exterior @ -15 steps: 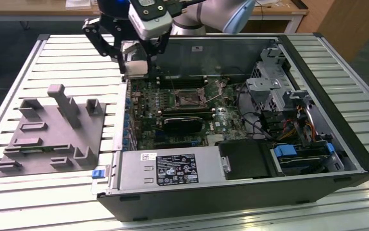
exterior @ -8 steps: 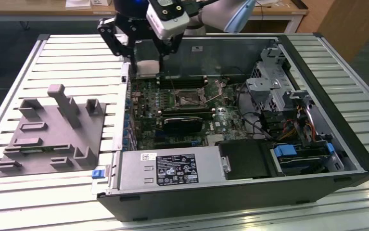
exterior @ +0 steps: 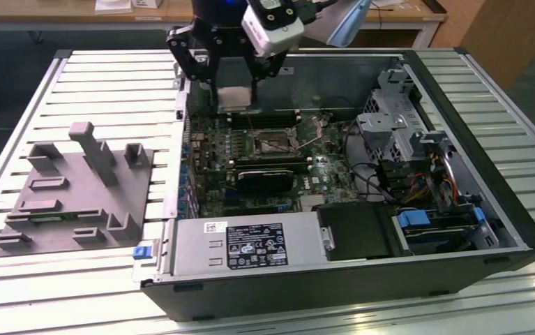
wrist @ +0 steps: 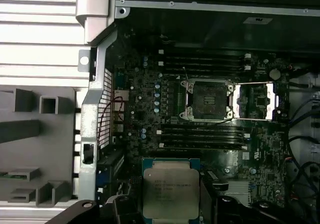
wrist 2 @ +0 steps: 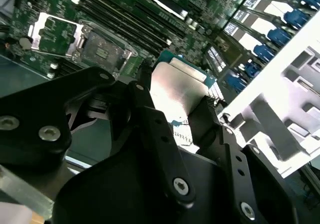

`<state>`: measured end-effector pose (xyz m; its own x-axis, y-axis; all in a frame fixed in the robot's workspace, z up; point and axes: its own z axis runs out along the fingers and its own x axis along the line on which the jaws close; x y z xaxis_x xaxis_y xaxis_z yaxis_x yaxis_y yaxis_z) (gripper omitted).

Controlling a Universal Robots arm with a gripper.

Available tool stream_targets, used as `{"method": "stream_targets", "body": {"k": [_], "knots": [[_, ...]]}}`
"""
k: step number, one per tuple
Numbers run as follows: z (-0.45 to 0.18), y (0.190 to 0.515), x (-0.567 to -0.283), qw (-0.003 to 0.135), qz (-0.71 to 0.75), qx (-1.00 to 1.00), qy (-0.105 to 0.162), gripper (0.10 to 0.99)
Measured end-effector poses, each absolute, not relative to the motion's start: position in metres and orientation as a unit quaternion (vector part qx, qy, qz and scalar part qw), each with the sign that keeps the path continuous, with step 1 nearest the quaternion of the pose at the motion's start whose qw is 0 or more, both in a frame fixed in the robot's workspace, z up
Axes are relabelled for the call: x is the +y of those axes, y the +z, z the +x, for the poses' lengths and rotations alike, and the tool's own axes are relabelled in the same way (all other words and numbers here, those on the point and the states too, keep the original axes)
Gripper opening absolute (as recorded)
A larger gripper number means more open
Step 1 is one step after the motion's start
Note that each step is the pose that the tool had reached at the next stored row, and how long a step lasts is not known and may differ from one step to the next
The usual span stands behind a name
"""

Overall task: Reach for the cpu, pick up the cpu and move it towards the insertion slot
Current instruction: 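Pick up the cpu and move it towards the insertion slot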

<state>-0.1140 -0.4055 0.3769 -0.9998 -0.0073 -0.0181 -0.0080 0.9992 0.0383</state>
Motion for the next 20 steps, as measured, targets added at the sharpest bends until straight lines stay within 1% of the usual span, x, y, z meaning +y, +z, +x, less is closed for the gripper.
{"method": "stream_targets", "body": {"k": [20], "knots": [[-0.058,0.377,-0.403,0.009,-0.004,1.000,0.019,0.541]]}}
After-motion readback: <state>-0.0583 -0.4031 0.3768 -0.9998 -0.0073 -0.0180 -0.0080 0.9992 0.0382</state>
